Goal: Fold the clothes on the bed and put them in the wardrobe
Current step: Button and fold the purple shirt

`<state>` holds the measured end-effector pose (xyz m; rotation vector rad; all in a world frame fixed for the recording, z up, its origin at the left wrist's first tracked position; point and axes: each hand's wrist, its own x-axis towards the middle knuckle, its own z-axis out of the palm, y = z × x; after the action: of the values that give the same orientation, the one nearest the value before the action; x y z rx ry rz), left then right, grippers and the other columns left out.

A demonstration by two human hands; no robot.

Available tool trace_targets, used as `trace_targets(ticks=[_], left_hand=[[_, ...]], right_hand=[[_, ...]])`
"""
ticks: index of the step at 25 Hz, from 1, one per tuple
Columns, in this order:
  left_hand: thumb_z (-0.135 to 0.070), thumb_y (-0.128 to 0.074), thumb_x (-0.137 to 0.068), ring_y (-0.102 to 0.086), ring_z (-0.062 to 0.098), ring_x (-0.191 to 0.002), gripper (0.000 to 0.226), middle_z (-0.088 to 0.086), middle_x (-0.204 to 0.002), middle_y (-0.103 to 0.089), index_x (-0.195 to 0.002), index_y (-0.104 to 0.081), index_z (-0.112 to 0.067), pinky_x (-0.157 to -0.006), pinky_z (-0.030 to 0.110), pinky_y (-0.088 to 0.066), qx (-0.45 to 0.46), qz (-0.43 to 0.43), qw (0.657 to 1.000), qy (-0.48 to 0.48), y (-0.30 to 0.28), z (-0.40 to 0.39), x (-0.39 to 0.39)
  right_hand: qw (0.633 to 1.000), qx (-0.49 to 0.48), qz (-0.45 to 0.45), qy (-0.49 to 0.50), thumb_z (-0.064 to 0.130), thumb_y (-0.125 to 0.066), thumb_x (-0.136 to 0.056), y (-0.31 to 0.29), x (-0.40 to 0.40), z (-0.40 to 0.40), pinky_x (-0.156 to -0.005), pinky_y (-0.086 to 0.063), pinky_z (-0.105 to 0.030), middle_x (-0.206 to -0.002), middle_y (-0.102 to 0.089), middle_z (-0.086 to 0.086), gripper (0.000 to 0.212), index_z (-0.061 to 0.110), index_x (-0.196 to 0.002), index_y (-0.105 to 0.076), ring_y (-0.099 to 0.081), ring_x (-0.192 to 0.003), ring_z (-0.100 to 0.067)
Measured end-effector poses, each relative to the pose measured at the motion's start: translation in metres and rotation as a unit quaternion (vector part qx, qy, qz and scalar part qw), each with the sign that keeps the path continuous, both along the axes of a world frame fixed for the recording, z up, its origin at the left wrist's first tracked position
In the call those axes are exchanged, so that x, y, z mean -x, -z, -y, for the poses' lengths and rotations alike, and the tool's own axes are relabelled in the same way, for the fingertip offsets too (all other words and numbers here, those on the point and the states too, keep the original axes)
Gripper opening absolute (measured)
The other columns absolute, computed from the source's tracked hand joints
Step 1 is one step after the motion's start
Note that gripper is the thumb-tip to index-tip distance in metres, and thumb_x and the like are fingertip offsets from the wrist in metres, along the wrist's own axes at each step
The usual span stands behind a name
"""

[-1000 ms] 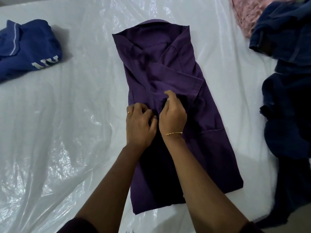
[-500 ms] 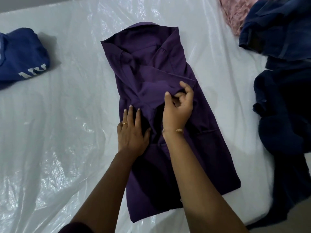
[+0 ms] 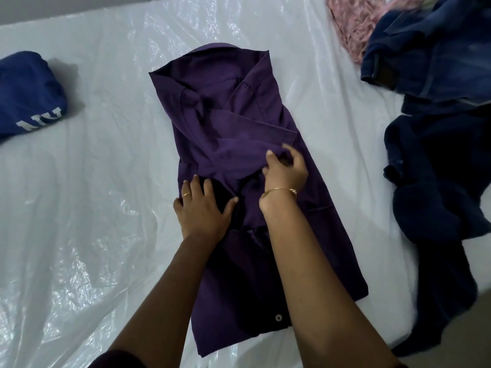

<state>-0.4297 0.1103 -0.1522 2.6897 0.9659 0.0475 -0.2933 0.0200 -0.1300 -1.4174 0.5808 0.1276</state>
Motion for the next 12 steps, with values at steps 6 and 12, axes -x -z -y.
trace_targets(ticks=[6,12], left_hand=[[-0.088,-0.042,-0.086,-0.041,0.041,-0.142,0.100,0.020,-0.150,-0.043,-0.163,-0.021,-0.028,-0.103,0.061,-0.043,0.001,-0.013,1.000,0.009,-0.008,-0.001,0.001],[-0.086,-0.047,-0.086,-0.019,0.039,-0.154,0.086,0.009,-0.164,-0.027,-0.146,-0.052,-0.024,-0.113,0.065,-0.030,-0.062,-0.013,0.996,0.059,-0.009,0.003,0.004]], right_hand=[[0.972,0.136,0.183,-0.059,-0.020,-0.072,-0.113,0.014,0.014,0.000,-0.096,-0.069,-0.006,-0.132,-0.087,-0.018,0.038,0.001,-0.131,-0.098,-0.079,-0.109,-0.019],[0.976,0.202,-0.077,0.038,-0.011,-0.071,-0.110,0.059,0.022,0.035,-0.119,-0.080,-0.061,-0.161,-0.060,-0.018,0.052,0.013,-0.153,-0.086,-0.073,-0.118,-0.032]])
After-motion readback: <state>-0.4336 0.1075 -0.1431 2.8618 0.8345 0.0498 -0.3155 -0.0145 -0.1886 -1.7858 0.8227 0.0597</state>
